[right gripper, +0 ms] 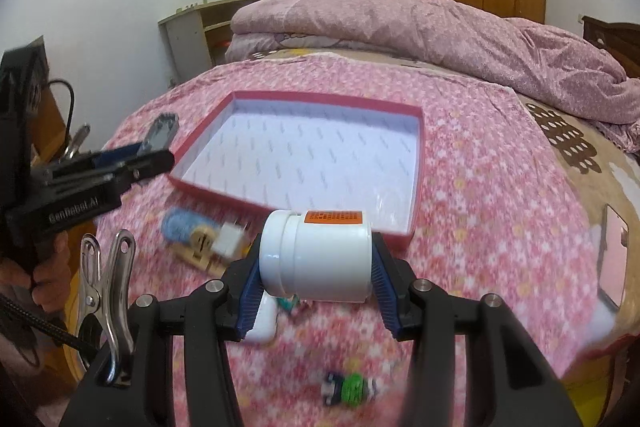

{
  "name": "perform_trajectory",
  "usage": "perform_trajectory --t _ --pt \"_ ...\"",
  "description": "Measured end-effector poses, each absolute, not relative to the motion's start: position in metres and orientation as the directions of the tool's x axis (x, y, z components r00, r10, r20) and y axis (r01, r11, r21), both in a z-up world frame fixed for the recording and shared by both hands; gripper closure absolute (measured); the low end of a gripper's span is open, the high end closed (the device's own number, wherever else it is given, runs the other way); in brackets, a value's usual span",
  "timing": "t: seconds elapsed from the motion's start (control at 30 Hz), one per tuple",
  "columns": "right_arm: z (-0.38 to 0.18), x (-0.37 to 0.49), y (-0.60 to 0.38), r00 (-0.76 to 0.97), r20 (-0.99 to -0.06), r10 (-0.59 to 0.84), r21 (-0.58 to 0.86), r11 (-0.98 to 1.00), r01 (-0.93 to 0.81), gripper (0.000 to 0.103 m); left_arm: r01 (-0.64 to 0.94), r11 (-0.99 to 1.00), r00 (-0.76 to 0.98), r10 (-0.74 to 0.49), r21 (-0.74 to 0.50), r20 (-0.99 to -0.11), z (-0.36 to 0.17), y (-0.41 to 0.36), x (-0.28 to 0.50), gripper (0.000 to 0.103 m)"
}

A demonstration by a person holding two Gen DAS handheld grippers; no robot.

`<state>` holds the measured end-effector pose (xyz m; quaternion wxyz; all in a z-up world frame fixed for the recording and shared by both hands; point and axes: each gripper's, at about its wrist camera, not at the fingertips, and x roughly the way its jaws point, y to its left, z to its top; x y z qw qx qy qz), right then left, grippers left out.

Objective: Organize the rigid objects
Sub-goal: 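Carry the grey plate and pill bottle into the tray and open both grippers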

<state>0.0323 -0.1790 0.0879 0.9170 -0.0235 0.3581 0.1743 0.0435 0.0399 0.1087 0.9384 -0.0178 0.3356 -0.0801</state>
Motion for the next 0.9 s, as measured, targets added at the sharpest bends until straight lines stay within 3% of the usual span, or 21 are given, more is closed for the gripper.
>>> perform_trajectory --t 0.43,0.9 --pt "0.067 0.095 -0.182 0.647 -0.707 0.286 0.13 0.952 -0.278 0.054 0.096 0.989 0.697 -0.15 -0.116 -0.702 0.077 0.038 0.094 0.056" --pt "0.045 0.115 -0.193 0.631 -0.748 0.207 0.068 0.969 -0.238 0.056 0.103 0.988 0.645 -0.154 -0.114 -0.749 0.052 0.033 0.105 0.06"
